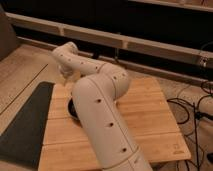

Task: Place the white sponge in the ceramic bowl

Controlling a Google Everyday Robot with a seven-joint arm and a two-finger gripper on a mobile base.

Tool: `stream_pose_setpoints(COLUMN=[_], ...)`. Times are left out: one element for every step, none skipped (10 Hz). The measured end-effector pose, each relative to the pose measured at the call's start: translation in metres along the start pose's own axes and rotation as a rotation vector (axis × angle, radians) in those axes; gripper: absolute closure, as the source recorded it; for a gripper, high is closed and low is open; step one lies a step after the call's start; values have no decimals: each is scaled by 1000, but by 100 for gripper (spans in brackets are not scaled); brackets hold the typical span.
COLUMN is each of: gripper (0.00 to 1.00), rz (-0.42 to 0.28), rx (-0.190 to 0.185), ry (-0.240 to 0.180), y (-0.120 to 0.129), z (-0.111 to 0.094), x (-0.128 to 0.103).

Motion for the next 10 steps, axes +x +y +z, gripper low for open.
stream_pose_setpoints(gripper=[35,35,35,35,35,35,35,35,35,35], rz=[43,90,138,186,226,249,268,277,283,287], rx=[0,-7,-22,-38,-49,-58,-70,-77,-84,-95], ry=[52,105,145,188,233,265,303,323,343,357], y=[-1,-1,0,0,-1,-2,-2,-1,1,3], z=[7,14,20,26,30,34,38,41,45,48], x=[9,18,25,33,40,46,52,56,58,61])
